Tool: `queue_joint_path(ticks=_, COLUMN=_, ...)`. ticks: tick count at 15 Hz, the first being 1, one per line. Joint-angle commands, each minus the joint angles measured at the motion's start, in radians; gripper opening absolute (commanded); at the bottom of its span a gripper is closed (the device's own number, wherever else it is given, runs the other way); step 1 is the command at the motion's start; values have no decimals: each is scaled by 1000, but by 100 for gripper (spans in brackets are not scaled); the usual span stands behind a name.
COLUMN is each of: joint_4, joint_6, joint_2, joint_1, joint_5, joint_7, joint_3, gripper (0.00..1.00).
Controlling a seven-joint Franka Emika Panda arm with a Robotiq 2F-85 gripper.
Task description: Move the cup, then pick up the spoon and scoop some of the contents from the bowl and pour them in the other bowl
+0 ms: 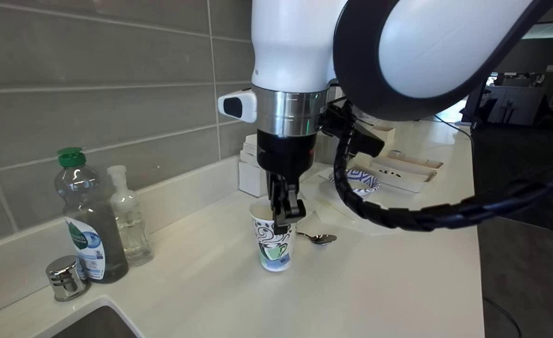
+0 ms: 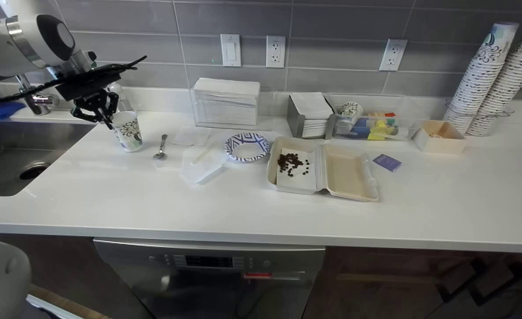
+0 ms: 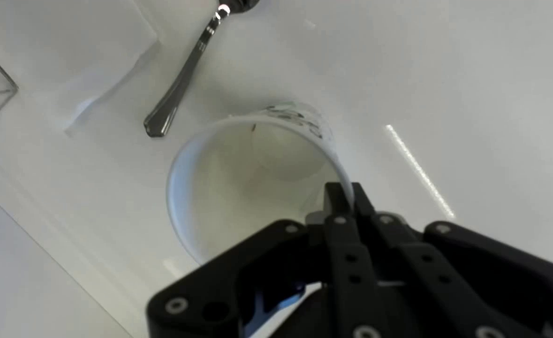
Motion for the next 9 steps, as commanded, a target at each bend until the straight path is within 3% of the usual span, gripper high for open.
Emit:
queue_joint_path(ticks=1, joint_4=34, joint_6=-14, joint_2=48, joint_1=14, joint_5=-49, joint_7=-75, joint_3=6, gripper=1)
queue_joint_path(ticks=2, joint_4=36, joint_6=-17, joint_2=53, joint_1=15, joint_5=-61, joint_7=-80, joint_3=6, gripper=1)
queue_joint_path(ticks=3, joint_4=40, joint_6=-24, joint_2=51, joint_1=16, joint_5=-65, joint_7=-80, joint_3=7, gripper=29)
queue_joint_path(ticks=4, joint_4=37, joint_6=-21, joint_2=42, joint_1=18, joint_5=-77, joint_7=-69, joint_3=7, gripper=29)
queue_joint_path(ticks=9, joint_4=7, joint_6=-47, joint_2=-56, joint_1=20, joint_5=-36, joint_7=-6, joint_3=11, gripper=66)
